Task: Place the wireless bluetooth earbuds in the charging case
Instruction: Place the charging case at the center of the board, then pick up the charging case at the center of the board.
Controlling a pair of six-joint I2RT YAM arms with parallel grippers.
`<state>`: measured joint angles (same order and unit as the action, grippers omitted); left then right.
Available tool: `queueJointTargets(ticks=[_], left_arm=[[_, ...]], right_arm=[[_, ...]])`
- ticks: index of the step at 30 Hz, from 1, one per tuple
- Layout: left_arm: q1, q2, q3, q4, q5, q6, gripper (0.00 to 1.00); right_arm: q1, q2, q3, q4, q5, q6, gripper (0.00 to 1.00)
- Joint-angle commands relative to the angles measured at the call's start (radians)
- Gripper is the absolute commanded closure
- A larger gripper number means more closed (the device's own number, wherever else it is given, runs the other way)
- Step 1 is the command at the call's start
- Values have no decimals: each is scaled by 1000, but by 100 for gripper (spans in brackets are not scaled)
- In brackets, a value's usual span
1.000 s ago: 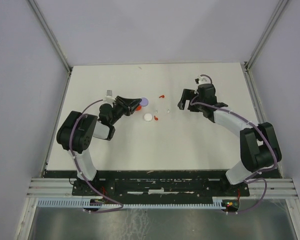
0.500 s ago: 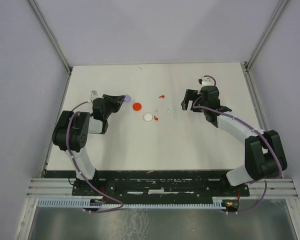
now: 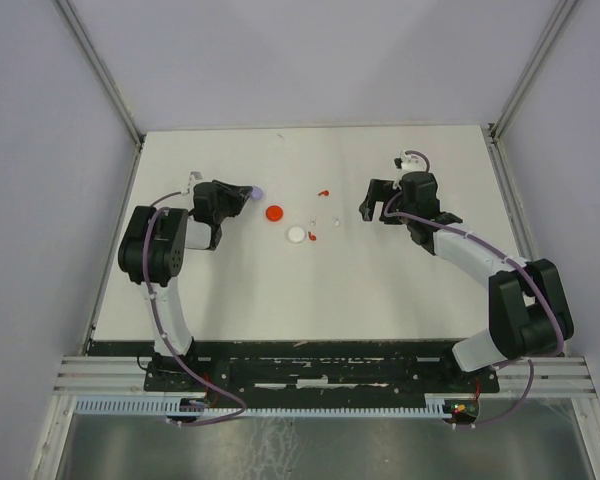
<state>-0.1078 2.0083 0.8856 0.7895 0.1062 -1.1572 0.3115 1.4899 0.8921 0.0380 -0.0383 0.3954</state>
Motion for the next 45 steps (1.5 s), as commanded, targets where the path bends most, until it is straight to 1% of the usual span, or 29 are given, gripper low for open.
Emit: queueJointTargets(ticks=[1, 2, 4, 13, 16, 17, 18, 22, 27, 30, 36, 41, 43, 45], left_arm=[[6, 30, 59, -6, -2, 58, 89], [8, 33, 62, -11, -2, 61, 89], [9, 38, 65, -16, 2, 64, 84], [27, 46, 68, -67, 15, 81, 51], [34, 33, 55, -81, 9, 83, 42], [39, 23, 46, -86, 4, 82, 35], [41, 14, 36, -90, 0, 84, 32], [52, -53, -29, -87, -25, 86, 22], [53, -153, -115, -109, -54, 111, 20], [46, -202, -141, -145, -73, 152, 20], [-43, -301, -145, -253, -115, 256, 21], [-76, -343, -180, -228, -81, 246, 26], [-77, -363, -208, -215, -70, 242, 28], [-77, -397, -246, -202, -70, 233, 29]], right_arm=[[1, 4, 18, 43, -17, -8, 1], [1, 4, 19, 43, -19, -8, 1], [3, 3, 21, 40, -20, -9, 1], [17, 12, 32, 32, -21, -14, 1], [25, 16, 36, 28, -19, -17, 1], [28, 15, 36, 27, -17, -18, 1], [30, 15, 39, 26, -16, -20, 1], [39, 14, 43, 20, -11, -23, 1], [52, 25, 52, 16, -4, -26, 1], [68, 35, 64, 5, 5, -33, 1], [129, 74, 115, -17, 12, -57, 0], [232, 184, 244, -44, -10, -92, 1], [270, 260, 335, -82, -19, -116, 3], [304, 360, 454, -157, -30, -167, 4]])
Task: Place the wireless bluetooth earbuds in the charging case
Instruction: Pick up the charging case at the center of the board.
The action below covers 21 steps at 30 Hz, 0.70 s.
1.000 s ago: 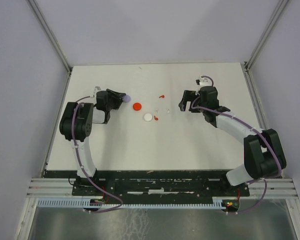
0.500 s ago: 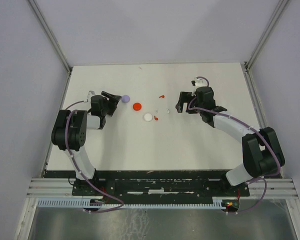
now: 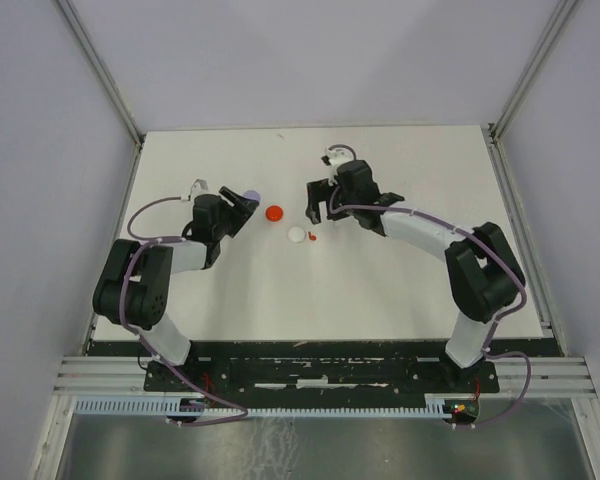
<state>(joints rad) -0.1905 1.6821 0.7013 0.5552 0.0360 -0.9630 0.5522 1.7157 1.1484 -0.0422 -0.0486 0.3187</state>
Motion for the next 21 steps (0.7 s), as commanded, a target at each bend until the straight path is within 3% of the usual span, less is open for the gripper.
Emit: queueJointTargets(ticks=[1, 7, 10, 12, 21], left_arm=[[7, -93, -83, 43, 0, 32, 29], [39, -193, -162, 75, 46, -3, 28], [62, -253, -173, 49, 67, -7, 8], [76, -292, -180, 41, 82, -4, 0], [119, -400, -210, 34, 130, -32, 1]], right_arm=[[72, 175, 275, -106, -21, -106, 4], [89, 388, 531, -211, -104, -152, 6], [95, 456, 593, -218, -128, -153, 6], [101, 492, 635, -226, -132, -155, 6], [141, 629, 765, -221, -141, -152, 6]])
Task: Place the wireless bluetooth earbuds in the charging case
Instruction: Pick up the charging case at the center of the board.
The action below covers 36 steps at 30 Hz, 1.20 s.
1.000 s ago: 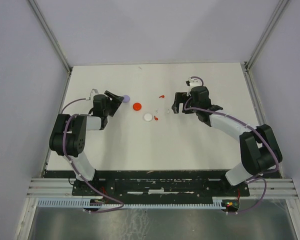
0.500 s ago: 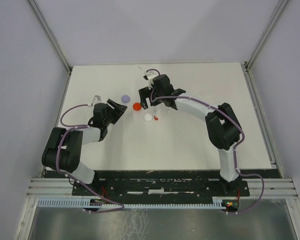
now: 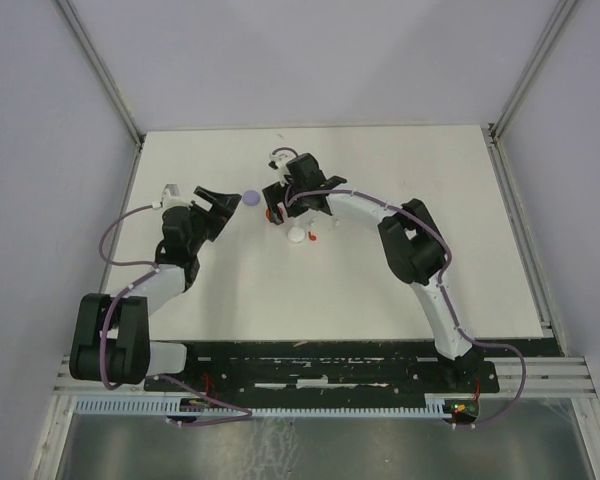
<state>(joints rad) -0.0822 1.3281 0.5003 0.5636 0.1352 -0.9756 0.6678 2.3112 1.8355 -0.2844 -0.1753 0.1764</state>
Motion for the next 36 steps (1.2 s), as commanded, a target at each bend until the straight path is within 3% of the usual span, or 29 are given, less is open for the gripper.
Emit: queueJointTargets(ticks=[1, 16, 21, 28, 36], left_arm=[[13, -51, -9, 20, 30, -19, 1], [60, -54, -33, 26, 50, -32, 1], [71, -42, -38, 40, 65, -40, 1], [76, -31, -44, 55, 78, -48, 0], [84, 2, -42, 78, 98, -55, 0]], right_arm=[[28, 44, 90, 22, -15, -9, 6], [90, 36, 57, 42, -17, -30, 6], [99, 23, 51, 34, 44, -54, 6], [98, 80, 174, -63, 151, -125, 5], [98, 150, 275, -129, 157, -216, 6]])
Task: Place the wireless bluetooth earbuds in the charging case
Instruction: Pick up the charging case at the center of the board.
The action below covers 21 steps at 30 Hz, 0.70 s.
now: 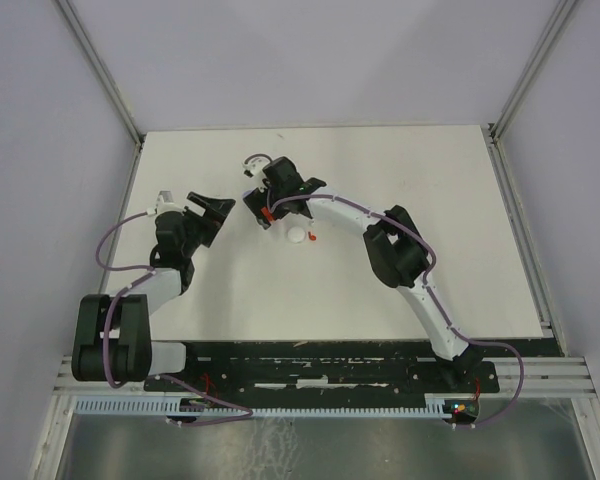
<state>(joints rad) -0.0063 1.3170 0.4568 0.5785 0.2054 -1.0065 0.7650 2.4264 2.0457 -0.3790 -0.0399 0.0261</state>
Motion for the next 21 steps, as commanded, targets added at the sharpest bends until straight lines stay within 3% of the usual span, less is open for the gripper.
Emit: queueJointTargets(ticks=[1, 16, 21], left_arm=[[10, 18, 2, 66, 30, -27, 0], [27, 64, -4, 122, 56, -54, 5], [34, 69, -11, 133, 59, -55, 7]], right_arm=[[1, 42, 75, -41, 22, -75, 6], [0, 98, 132, -75, 16, -127, 12], [1, 112, 144, -68, 14, -123, 20]])
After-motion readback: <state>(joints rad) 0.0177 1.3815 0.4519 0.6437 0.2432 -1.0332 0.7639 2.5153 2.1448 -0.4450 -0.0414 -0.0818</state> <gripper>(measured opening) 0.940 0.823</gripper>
